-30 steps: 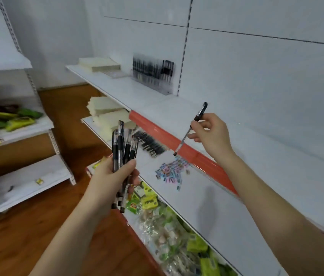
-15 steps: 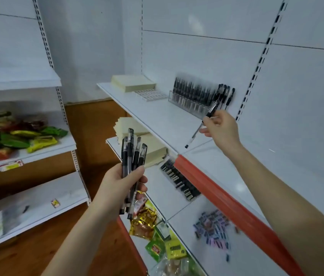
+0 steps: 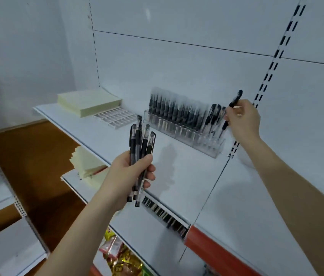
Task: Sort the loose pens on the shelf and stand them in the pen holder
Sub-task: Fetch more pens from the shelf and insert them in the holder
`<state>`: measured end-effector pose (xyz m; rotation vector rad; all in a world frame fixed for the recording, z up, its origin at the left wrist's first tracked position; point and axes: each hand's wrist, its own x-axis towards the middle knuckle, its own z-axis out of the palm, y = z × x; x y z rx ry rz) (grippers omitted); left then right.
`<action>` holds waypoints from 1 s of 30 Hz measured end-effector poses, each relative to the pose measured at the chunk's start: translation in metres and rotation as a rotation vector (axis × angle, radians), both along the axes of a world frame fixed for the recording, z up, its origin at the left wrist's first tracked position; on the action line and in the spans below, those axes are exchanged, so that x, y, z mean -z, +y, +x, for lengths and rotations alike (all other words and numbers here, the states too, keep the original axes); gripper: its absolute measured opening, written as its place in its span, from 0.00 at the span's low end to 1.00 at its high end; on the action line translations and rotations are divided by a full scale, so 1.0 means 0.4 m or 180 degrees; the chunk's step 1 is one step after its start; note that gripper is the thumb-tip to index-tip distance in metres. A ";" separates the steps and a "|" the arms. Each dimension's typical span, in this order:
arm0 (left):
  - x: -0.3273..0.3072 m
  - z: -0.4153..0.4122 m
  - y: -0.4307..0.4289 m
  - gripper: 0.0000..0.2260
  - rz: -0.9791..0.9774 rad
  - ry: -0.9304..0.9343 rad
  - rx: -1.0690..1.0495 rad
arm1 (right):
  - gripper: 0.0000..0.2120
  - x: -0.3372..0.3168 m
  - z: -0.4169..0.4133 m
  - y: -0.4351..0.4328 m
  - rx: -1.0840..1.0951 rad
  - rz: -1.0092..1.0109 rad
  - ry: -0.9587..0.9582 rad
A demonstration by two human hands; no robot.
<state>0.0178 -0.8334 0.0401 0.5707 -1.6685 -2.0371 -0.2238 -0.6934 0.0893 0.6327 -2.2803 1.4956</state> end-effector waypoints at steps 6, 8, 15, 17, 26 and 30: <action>-0.005 -0.126 -0.164 0.03 -0.0212 0.0010 0.0682 | 0.09 0.037 -0.027 -0.076 0.0459 0.0217 0.0035; -0.006 -0.157 -0.215 0.03 -0.0224 -0.0020 0.0870 | 0.08 0.043 -0.027 -0.093 0.0690 0.0255 0.0069; 0.008 -0.234 -0.297 0.02 -0.0169 -0.0119 0.1451 | 0.08 0.081 -0.026 -0.142 0.1075 0.0782 -0.0162; 0.017 -0.247 -0.309 0.02 -0.0159 -0.0151 0.1497 | 0.09 0.094 -0.030 -0.154 0.1130 0.0957 -0.0270; 0.022 -0.282 -0.307 0.02 0.0151 0.0064 0.1533 | 0.14 0.099 -0.016 -0.146 0.1281 0.0780 -0.0635; 0.012 -0.291 -0.285 0.03 0.0221 0.0205 0.1640 | 0.08 0.080 0.086 -0.141 0.1114 -0.0127 -0.0518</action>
